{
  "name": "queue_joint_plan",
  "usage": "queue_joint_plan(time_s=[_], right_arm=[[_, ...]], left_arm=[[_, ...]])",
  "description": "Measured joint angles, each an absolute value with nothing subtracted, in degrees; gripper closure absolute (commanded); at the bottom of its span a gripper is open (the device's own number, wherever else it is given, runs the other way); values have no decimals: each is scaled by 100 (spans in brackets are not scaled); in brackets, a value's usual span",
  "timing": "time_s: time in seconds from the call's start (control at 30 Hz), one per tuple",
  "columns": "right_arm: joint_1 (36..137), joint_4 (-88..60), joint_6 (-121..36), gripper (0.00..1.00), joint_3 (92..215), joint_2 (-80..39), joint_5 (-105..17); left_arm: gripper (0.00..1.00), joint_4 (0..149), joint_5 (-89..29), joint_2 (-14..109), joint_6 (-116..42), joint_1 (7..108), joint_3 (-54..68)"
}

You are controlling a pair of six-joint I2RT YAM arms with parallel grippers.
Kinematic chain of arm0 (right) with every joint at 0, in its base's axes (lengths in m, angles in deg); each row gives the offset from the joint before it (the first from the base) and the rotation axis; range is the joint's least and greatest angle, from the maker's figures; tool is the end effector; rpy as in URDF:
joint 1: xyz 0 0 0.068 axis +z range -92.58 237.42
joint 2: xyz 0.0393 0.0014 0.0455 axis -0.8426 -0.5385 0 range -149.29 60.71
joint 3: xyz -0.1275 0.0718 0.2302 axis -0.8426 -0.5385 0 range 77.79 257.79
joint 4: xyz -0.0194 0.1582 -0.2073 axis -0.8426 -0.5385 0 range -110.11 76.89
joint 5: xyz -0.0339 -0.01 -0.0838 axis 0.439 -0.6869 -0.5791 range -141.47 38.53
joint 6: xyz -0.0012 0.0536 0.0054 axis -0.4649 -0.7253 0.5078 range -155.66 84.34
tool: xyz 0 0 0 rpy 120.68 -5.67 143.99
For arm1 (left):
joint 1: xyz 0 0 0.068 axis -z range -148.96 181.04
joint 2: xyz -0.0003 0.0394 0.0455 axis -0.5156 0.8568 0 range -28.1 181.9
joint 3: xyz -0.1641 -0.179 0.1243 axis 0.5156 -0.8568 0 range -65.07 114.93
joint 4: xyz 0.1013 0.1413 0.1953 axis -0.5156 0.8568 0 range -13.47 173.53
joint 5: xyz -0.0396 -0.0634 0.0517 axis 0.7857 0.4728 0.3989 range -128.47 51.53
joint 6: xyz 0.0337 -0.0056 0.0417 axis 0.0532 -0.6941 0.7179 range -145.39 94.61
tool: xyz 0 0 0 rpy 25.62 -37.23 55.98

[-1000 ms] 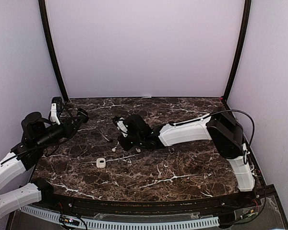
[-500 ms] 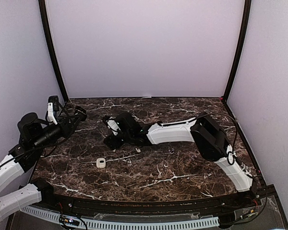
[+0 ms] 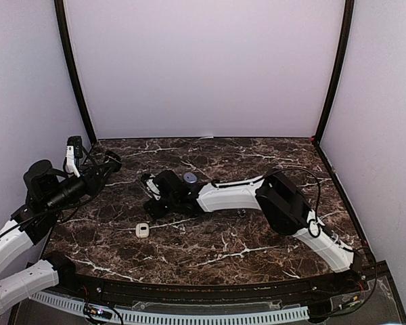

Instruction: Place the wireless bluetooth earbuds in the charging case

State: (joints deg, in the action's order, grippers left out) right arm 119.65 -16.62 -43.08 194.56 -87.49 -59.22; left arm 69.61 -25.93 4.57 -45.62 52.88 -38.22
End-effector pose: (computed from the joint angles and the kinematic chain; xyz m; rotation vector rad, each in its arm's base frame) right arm 0.2718 0.5059 0.1135 -0.9545 2.0115 0.5386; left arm 0.1423 -0.0653 0.2929 0.2007 1.5882 -0.7453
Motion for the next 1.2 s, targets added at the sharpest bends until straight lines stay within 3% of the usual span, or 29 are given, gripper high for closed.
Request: queue_joint_plan(time_s=[0.37,0.93,1.13,1.2], right_arm=[[11769,-1795,-4221,26,19522,-8749,-5249],[11703,-2429,-3869,67,19929,-8835,-4851],[11699,-2438,-3799,69,19929,-8835,-4882],[11699,-2440,-3786,64,19929,-8835,-4890]], left_arm=[[100,6979,-2672,468,-4519,5288,-3822],[100,6994,-2694,256,-4505,5288,-3824],[100,6994,-2694,252,-4505,5288,-3824],[100,6994,-2694,252,-4503,5288,-3824]])
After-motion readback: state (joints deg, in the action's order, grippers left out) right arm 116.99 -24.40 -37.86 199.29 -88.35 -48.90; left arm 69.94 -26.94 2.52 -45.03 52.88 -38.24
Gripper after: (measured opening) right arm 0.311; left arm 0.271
